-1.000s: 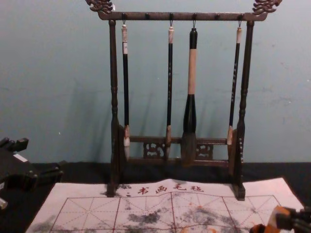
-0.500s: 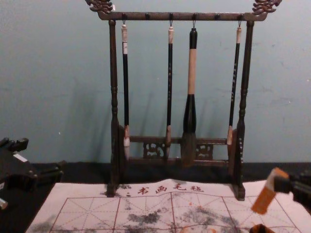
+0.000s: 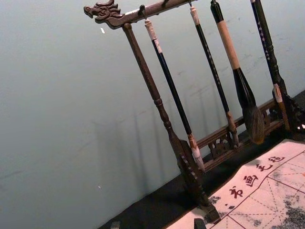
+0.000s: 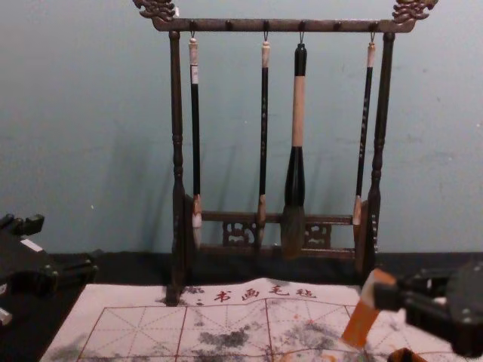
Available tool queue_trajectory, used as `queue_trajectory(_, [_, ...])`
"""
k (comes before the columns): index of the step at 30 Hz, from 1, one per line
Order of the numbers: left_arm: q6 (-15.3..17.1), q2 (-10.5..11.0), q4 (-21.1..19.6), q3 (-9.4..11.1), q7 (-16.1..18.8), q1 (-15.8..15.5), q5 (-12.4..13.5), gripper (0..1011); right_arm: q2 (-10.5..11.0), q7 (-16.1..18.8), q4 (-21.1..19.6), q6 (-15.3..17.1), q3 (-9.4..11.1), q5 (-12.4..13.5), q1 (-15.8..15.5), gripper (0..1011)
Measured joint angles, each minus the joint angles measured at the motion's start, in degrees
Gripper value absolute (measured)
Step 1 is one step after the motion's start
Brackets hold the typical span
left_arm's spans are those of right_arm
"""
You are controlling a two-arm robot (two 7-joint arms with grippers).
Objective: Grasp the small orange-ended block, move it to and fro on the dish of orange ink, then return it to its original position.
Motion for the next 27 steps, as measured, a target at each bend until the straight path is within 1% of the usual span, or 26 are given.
queue_trajectory(5, [0.0, 0.0, 0.0, 0.0, 0.0, 0.0, 0.0, 1001, -0.03, 0.29, -0.24, 1.07, -2.67, -2.25, 1.14, 85])
queue_trajectory(6, [0.0, 0.0, 0.0, 0.0, 0.0, 0.0, 0.0, 1001, -0.03, 0.29, -0.24, 1.07, -2.67, -2.25, 1.14, 85])
queue_trajectory(10, [0.0, 0.0, 0.0, 0.0, 0.0, 0.0, 0.0, 1001, 0.02, 0.91, -0.33, 1.88, -4.95, -4.2, 2.24, 85])
queue_trajectory(12, [0.0, 0.0, 0.0, 0.0, 0.0, 0.0, 0.0, 1002, 0.02, 1.0, -0.33, 1.97, -5.24, -4.42, 2.39, 85])
queue_trajectory(15, [0.0, 0.0, 0.0, 0.0, 0.0, 0.0, 0.0, 1001, -0.07, 1.31, -0.27, 2.16, -6.33, -5.21, 2.94, 85])
queue_trajectory(21, [0.0, 0.0, 0.0, 0.0, 0.0, 0.0, 0.0, 1001, -0.55, 1.51, 0.26, 2.4, -7.76, -6.23, 3.66, 85])
queue_trajectory(27, [0.0, 0.0, 0.0, 0.0, 0.0, 0.0, 0.0, 1001, -1.09, 1.37, 0.64, 2.49, -8.73, -7.12, 3.96, 85])
